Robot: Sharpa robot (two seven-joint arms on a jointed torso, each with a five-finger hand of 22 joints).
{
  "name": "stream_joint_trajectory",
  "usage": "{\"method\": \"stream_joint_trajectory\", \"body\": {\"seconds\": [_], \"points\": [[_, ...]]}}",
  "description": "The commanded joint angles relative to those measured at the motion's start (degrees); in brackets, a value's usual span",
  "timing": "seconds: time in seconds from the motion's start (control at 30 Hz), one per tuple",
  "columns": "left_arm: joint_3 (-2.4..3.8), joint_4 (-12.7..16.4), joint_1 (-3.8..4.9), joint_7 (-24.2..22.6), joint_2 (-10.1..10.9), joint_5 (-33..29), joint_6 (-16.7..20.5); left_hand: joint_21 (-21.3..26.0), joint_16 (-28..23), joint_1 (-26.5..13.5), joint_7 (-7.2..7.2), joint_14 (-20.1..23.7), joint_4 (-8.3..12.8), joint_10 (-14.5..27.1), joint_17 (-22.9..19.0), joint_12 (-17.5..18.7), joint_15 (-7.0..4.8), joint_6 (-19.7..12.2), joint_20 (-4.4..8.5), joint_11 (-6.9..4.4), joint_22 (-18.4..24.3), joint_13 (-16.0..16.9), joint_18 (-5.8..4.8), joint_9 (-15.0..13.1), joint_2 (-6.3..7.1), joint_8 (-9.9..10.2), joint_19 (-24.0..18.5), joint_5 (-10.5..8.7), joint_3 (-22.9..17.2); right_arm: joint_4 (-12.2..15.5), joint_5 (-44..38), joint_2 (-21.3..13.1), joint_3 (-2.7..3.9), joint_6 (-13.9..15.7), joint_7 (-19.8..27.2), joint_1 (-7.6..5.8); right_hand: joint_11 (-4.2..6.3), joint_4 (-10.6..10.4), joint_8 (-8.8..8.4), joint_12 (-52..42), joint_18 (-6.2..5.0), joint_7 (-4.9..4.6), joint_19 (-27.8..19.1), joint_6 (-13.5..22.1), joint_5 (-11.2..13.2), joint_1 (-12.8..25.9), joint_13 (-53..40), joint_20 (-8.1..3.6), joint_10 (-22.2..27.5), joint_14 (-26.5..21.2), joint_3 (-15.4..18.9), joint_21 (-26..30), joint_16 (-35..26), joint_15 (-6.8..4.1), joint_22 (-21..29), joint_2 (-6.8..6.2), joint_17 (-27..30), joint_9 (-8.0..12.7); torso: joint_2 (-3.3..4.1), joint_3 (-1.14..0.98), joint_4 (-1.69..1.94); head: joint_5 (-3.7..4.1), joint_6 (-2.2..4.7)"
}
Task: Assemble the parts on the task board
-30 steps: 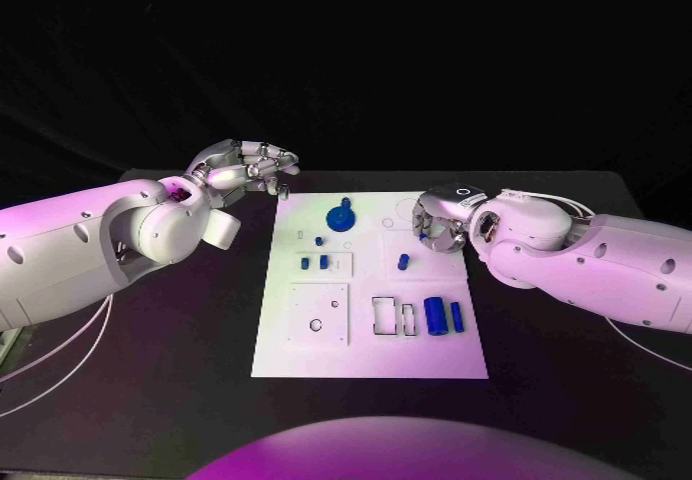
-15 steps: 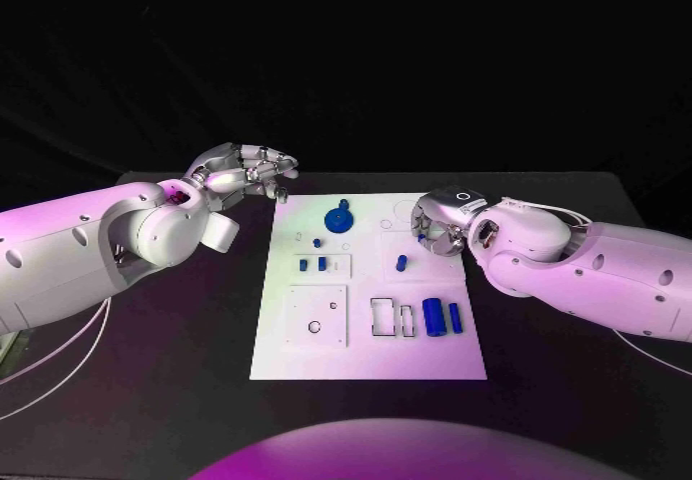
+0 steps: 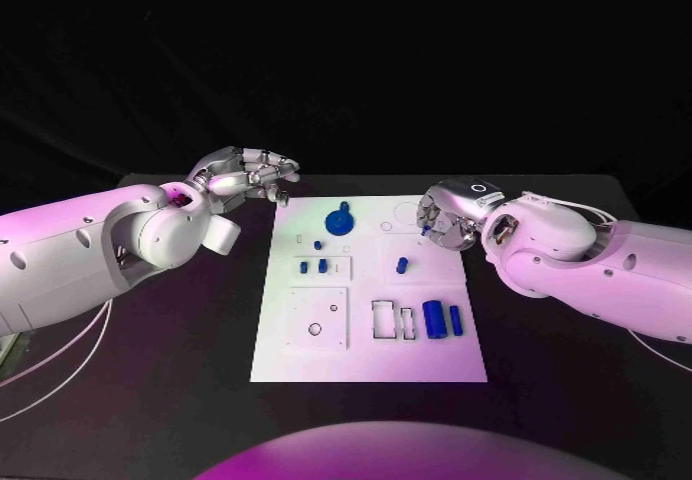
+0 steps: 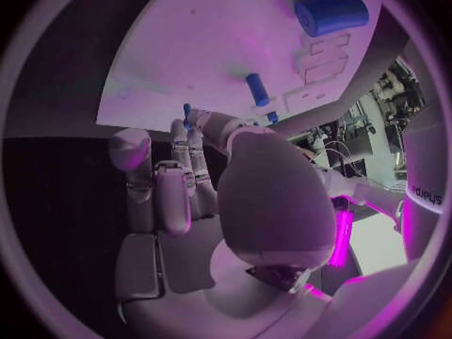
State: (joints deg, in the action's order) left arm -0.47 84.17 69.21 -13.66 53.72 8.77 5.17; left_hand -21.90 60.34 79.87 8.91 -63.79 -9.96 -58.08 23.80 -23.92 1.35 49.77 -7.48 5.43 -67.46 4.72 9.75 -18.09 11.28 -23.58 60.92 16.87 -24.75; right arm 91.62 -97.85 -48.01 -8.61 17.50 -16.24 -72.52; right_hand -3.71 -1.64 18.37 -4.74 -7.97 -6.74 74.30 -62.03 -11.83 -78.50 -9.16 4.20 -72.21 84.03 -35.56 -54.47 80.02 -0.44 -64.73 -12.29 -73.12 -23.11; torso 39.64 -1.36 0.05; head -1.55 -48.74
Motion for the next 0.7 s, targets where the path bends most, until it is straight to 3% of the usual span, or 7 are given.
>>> {"method": "stream_joint_trajectory", "body": {"seconds": [0.03,0.27,0.37,0.7], "points": [[0.01,0.22,0.04,0.28,-0.17,0.15,-1.25,0.36,-0.27,-0.01,0.10,-0.20,0.24,-0.15,-0.08,0.28,0.23,-0.25,-0.11,0.28,0.09,-0.10,0.54,0.10,0.35,0.25,0.20,0.27,0.04,2.27,2.24,-0.95,0.09,1.18,0.34,-0.39,0.48,0.02,0.37,0.14,0.47,0.01,0.60,-0.36,0.01,0.55,0.00,-0.01,-0.80,3.01,-0.12,-0.33,0.21,-0.57,-0.10,-0.18,-0.04,-0.01,0.08,0.04,0.01,-0.13,0.03],[-0.03,0.25,0.02,0.09,-0.50,0.10,-1.03,0.37,-0.28,-0.04,0.11,-0.20,0.24,-0.13,-0.08,0.33,0.24,-0.28,-0.12,0.30,0.10,-0.12,0.54,0.10,0.32,0.30,0.20,0.33,0.02,7.80,3.40,-0.78,0.19,1.64,1.17,-0.61,0.51,0.01,0.37,0.21,0.50,0.04,0.65,-0.33,-0.21,0.60,-0.06,-0.01,-0.81,3.04,-0.22,-0.51,0.33,-0.60,-0.27,-0.13,-0.19,-0.10,0.03,-0.04,-0.02,-0.97,0.06],[-0.05,0.77,0.01,-0.16,-0.53,-0.15,-0.41,0.37,-0.28,-0.17,0.18,-0.23,0.22,-0.16,-0.07,0.43,0.27,-0.42,-0.15,0.34,0.13,-0.16,0.54,0.11,0.22,0.49,0.22,0.57,-0.01,9.35,3.54,0.51,0.19,1.23,1.53,-0.33,0.53,0.05,0.37,0.26,0.50,0.05,0.66,-0.30,-0.42,0.59,-0.10,-0.01,-0.82,3.03,-0.32,-0.57,0.33,-0.63,-0.35,-0.11,-0.14,-0.17,0.05,-0.01,0.00,-2.09,0.04],[-0.21,2.03,-0.03,-0.94,-1.01,-0.65,0.43,0.38,-0.27,-0.27,0.22,-0.26,0.20,-0.17,-0.07,0.49,0.29,-0.49,-0.16,0.36,0.15,-0.17,0.54,0.11,0.19,0.58,0.24,0.70,-0.01,9.19,3.12,5.63,-0.01,0.34,2.93,2.13,0.52,0.10,0.34,0.35,0.50,0.03,0.64,-0.19,-0.68,0.61,-0.16,-0.02,-0.78,3.04,-0.45,-0.59,0.39,-0.65,-0.42,-0.06,-0.19,-0.26,0.11,0.08,-0.07,-4.28,-0.77]]}}
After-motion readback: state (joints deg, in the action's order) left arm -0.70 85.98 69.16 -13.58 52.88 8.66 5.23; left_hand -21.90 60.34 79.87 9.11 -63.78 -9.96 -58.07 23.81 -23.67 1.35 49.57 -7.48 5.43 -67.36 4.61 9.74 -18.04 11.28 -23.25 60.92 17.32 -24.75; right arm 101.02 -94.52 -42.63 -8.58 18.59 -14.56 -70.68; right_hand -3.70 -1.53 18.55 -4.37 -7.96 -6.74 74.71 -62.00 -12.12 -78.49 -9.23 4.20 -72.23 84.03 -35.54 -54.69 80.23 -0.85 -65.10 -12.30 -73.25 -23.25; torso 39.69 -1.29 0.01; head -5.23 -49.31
